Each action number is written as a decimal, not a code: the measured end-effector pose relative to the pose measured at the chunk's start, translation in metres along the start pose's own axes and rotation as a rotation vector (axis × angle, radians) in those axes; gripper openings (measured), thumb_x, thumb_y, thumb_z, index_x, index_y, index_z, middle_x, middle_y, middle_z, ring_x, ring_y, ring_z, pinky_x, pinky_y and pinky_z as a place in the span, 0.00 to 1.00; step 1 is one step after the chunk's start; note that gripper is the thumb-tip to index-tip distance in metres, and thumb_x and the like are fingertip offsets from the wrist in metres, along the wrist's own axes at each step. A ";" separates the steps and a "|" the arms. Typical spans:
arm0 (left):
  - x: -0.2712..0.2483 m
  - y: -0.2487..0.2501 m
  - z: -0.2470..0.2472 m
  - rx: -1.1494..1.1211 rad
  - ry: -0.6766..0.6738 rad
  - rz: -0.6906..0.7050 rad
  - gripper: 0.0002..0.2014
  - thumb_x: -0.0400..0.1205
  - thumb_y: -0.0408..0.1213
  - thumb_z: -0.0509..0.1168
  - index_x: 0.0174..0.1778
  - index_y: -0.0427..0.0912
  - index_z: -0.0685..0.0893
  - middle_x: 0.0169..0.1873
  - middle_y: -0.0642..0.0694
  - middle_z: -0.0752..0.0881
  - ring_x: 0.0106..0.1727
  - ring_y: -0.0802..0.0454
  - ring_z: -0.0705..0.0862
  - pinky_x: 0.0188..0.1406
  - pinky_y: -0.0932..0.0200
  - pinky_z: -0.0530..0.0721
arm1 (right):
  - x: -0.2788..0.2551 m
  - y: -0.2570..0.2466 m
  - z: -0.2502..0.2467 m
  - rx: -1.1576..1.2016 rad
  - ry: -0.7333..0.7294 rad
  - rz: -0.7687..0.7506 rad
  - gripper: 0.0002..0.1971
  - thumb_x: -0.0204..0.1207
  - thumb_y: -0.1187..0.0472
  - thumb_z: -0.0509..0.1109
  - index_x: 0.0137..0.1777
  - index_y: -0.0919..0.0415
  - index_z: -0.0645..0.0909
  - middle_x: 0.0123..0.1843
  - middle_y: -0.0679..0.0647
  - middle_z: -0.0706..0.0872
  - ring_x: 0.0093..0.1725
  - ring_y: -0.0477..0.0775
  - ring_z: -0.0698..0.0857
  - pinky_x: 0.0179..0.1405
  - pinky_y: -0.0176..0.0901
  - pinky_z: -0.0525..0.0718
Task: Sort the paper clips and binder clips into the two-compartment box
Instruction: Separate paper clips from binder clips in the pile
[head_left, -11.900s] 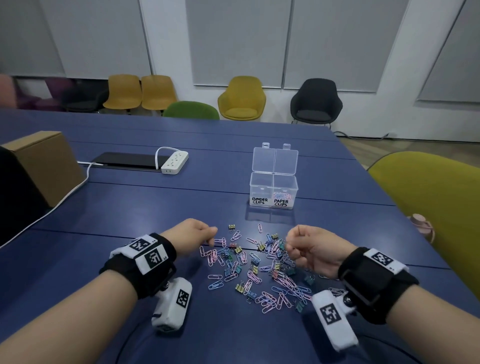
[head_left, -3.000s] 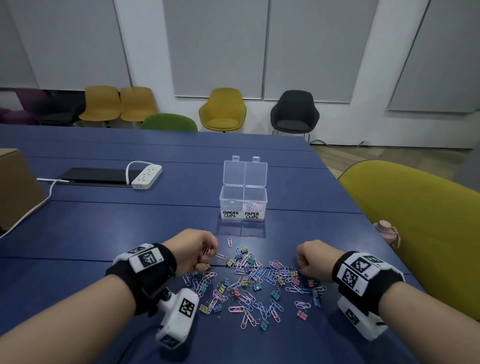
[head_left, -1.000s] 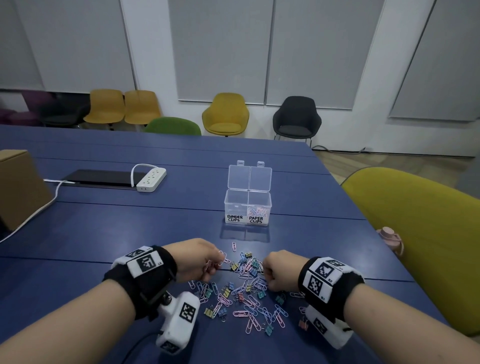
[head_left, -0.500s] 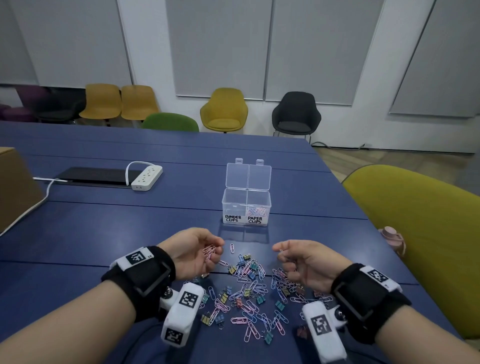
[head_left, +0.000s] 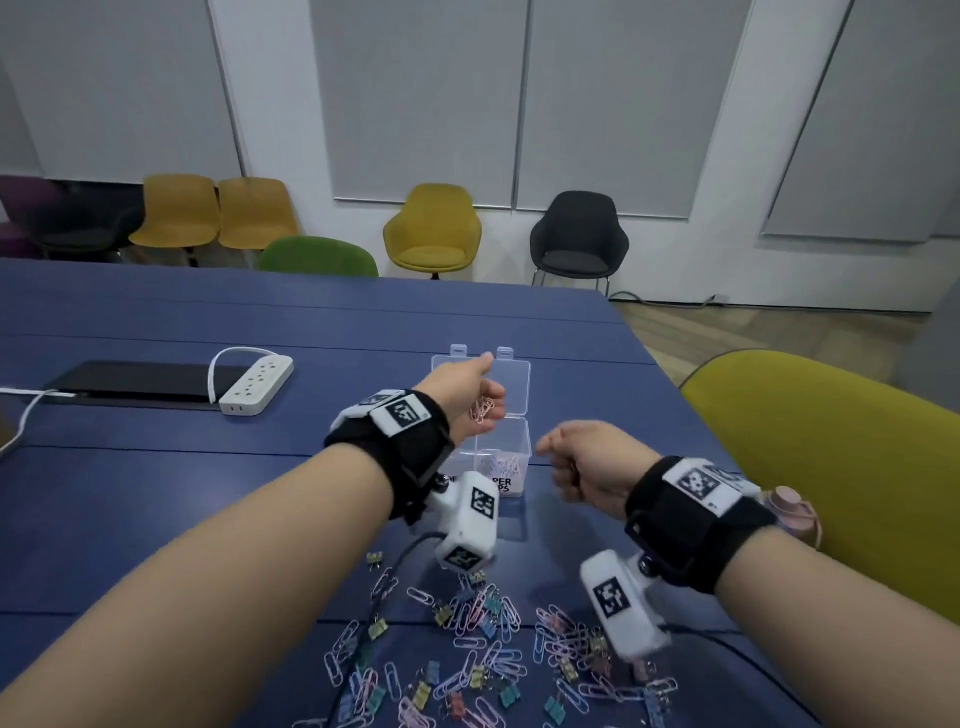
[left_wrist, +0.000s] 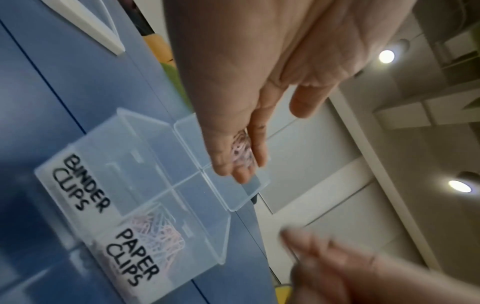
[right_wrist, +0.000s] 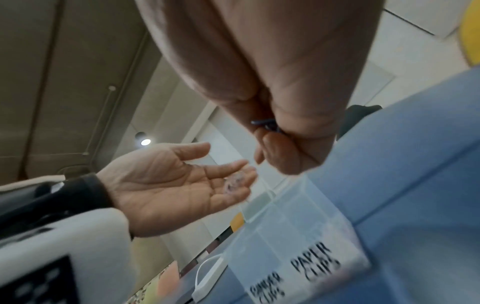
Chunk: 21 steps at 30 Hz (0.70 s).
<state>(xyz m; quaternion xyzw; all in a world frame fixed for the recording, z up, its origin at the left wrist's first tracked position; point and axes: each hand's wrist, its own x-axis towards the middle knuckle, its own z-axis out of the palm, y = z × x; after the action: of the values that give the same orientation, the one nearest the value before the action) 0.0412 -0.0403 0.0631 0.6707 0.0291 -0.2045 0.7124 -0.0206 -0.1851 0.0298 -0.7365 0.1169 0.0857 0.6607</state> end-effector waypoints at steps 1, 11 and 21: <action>0.008 0.000 0.002 -0.033 0.028 0.011 0.24 0.88 0.51 0.51 0.33 0.37 0.74 0.31 0.41 0.75 0.30 0.49 0.74 0.32 0.59 0.70 | 0.010 -0.008 0.004 -0.008 0.053 -0.063 0.16 0.79 0.76 0.45 0.38 0.62 0.72 0.25 0.54 0.63 0.22 0.49 0.62 0.20 0.33 0.60; 0.007 -0.016 -0.022 0.067 0.130 0.163 0.19 0.87 0.49 0.53 0.41 0.40 0.81 0.40 0.44 0.85 0.44 0.49 0.82 0.50 0.53 0.76 | 0.056 -0.035 0.038 -0.281 0.086 -0.276 0.11 0.85 0.57 0.53 0.49 0.63 0.73 0.42 0.57 0.82 0.46 0.58 0.79 0.56 0.54 0.77; -0.048 -0.065 -0.061 0.718 -0.192 0.152 0.05 0.80 0.29 0.66 0.39 0.40 0.81 0.32 0.45 0.84 0.23 0.61 0.81 0.26 0.67 0.80 | -0.003 0.014 0.007 -0.796 0.053 -0.379 0.04 0.78 0.60 0.65 0.41 0.56 0.79 0.40 0.50 0.83 0.44 0.52 0.81 0.46 0.39 0.77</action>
<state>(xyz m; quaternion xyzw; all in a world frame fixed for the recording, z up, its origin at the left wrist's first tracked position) -0.0097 0.0293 0.0110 0.8556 -0.1613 -0.2100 0.4448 -0.0270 -0.1792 0.0160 -0.9440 -0.0453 -0.0175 0.3263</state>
